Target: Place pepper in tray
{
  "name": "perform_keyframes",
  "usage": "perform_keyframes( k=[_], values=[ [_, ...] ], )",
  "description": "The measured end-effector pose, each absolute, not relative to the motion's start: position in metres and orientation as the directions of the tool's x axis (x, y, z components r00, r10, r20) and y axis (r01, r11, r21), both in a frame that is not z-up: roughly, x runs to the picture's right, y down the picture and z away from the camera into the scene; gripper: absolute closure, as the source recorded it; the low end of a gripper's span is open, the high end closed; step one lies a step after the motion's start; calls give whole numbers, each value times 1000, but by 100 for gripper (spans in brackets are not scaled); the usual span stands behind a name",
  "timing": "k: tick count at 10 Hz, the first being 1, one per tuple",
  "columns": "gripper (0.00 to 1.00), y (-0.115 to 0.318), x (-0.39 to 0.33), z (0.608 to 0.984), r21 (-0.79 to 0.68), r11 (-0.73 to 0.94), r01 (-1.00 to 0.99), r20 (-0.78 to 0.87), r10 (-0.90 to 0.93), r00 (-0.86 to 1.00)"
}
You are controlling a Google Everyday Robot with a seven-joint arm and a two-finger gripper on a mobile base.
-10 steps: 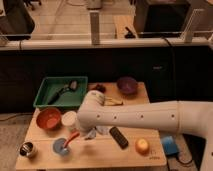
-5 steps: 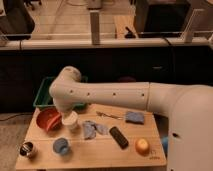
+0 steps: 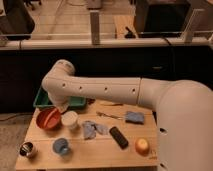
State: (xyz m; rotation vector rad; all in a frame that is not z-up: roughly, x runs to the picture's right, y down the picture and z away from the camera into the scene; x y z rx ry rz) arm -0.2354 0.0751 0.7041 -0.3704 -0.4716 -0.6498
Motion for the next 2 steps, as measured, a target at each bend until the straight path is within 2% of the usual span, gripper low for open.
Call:
perform_keyframes(
  k=[2],
  values=[
    [100, 76, -236, 704, -180, 737, 651, 526, -487, 697]
  ],
)
